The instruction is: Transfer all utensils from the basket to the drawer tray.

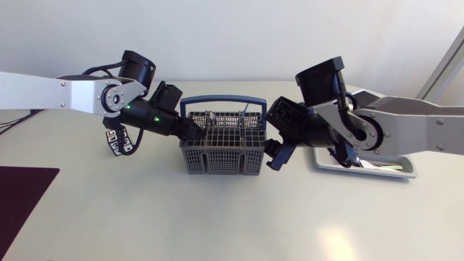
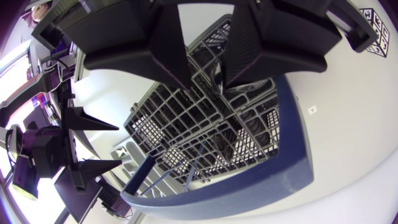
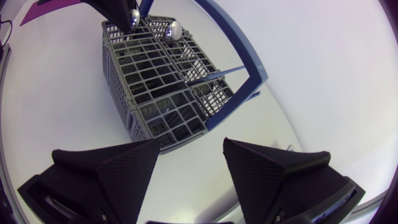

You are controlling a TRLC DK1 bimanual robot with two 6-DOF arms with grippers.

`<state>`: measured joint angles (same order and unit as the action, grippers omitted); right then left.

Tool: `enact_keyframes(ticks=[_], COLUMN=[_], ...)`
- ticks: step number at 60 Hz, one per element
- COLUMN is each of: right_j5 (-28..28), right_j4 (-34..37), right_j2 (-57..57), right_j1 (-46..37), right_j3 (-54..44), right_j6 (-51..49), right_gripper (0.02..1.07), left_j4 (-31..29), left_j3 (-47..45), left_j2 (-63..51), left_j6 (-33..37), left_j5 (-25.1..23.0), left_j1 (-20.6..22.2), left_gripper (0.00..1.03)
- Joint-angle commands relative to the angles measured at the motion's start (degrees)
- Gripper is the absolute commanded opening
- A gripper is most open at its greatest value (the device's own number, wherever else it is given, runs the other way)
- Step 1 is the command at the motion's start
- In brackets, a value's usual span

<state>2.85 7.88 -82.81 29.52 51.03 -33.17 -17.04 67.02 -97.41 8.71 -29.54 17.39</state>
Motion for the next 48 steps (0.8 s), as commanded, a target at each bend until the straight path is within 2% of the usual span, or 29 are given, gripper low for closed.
enact_keyframes(ticks=[1, 10, 30, 48], right_j5=[0.14, 0.14, 0.22, 0.93], right_j4=[-0.41, -0.41, -0.32, 0.21], right_j2=[0.98, 1.07, 1.86, 3.35], right_j1=[0.37, 0.54, 1.24, 1.86], right_j3=[-1.81, -2.07, -2.07, -2.16], right_j6=[0.82, 0.56, 0.12, 0.03], right_gripper=[0.77, 0.77, 0.77, 0.77], left_j4=[0.34, 0.34, 0.34, 0.69], left_j3=[1.53, 1.35, 1.27, 0.65], left_j2=[-1.03, -0.33, 4.07, 9.6], left_j6=[-1.85, -2.03, -4.58, -8.01], left_j5=[-0.17, -0.17, -0.52, -9.92], left_j1=[0.02, -0.25, -1.48, -5.52], left_gripper=[0.11, 0.04, 0.04, 0.04])
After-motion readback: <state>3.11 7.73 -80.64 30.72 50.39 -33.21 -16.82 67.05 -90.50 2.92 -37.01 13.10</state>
